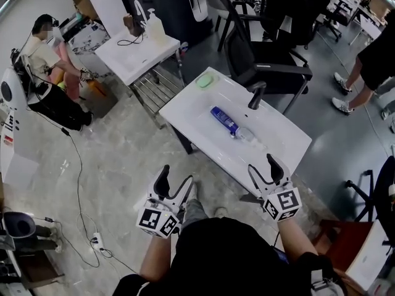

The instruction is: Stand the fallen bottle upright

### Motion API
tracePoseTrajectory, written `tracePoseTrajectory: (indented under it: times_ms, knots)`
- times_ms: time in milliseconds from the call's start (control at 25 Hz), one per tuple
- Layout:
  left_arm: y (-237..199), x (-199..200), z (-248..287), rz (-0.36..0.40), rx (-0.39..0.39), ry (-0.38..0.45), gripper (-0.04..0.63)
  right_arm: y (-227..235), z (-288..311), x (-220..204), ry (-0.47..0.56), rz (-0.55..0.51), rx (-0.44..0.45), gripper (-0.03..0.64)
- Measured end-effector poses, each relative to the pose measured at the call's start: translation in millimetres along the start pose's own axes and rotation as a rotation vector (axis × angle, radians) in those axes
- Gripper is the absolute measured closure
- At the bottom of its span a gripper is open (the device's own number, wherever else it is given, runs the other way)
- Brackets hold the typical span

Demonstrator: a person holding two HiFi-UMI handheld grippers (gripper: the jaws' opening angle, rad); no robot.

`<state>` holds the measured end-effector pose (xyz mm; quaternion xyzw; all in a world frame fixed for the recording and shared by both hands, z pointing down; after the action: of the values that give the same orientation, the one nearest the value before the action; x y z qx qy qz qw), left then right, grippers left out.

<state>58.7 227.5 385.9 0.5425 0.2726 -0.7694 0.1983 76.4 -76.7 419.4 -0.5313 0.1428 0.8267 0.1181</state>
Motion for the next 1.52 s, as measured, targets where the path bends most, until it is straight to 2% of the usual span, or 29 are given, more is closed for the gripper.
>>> tracePoseTrajectory:
  times_ms: [360,640,880,1200,1520]
  knots:
    - [-39.3,22.4,67.7,0.036,-0.139,-0.031,0.245,16.2,36.3,11.4,-0.021,0.045,-0.103,0.314]
    - [-65.4,43.8,140.4,0.08,-0.312,-0.066,0.247,31.7,59.1,27.7,-0.011,0.082,-0.221,0.314]
    - [-77.1,52.6,193.5,0.125,-0.432,-0.101,0.245,45.6,71.0,30.9,-0.016,0.127,-0.324,0.314]
    - [-79.7,55.9,242.7,0.177,-0.59,-0.155,0.247,55.5,81.5,33.7,0.001,0.222,-0.418,0.314]
    - [-66.1,45.6,276.9,0.368,-0.773,-0.242,0.247,44.0,95.5,25.5,-0.013,0.331,-0.475,0.314]
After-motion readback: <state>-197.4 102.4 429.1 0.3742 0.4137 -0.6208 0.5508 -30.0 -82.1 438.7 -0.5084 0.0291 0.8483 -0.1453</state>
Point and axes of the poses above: the fingertips, and each gripper's own axes: z forward along the fingers, y to its right, x out of its top, the point moved 6 cm from there along -z, backward along the fingers, and after that the axes turned 12 degrees about -y, right-handed, at the moved point
